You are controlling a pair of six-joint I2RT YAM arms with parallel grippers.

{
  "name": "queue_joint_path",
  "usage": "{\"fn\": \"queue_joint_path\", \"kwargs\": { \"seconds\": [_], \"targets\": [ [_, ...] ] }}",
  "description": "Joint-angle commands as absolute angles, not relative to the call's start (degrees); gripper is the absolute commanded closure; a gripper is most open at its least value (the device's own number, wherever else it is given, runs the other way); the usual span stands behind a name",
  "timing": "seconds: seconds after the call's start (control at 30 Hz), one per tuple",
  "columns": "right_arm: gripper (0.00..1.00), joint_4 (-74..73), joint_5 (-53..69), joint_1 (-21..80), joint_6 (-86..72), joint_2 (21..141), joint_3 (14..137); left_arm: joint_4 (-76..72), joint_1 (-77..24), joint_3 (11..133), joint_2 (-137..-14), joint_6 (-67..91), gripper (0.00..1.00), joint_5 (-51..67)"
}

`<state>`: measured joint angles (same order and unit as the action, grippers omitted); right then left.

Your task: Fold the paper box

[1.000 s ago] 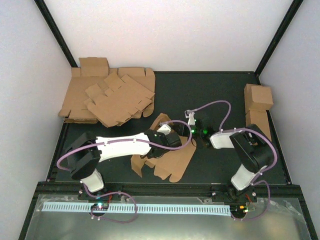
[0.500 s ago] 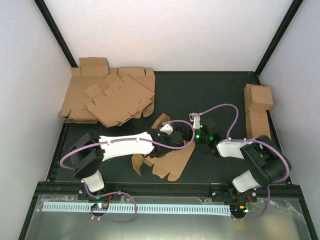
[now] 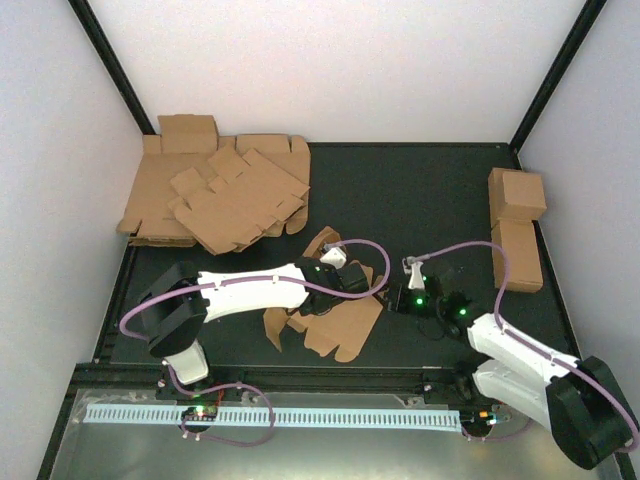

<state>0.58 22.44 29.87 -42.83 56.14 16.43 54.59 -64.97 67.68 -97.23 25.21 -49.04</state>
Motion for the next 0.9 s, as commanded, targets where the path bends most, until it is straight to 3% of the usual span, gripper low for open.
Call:
{"fn": "queue_joint_path", "kwargs": {
  "seconds": [0.0, 0.13, 0.6, 0.87],
  "targets": [
    [0.55, -10.79, 24.12, 29.79, -48.26, 53.92, 15.2, 54.95, -65.39, 69.83, -97.57, 24.67, 0.98, -50.01],
    [0.56, -9.54, 27.2, 31.14, -51.34, 55.5, 14.77, 54.57, -65.38, 69.83, -97.56, 24.46, 0.99, -49.97],
    [0.6, 0.17, 20.69, 41.67, -60.93, 67.25, 15.31, 51.25, -65.06, 69.77, -98.13, 20.6, 0.99, -50.48],
    [0.63, 6.27, 19.89, 42.03, -60.72, 76.79, 21.74, 40.74, -62.77, 68.32, -98.0, 9.86, 0.99, -48.51]
  ]
}}
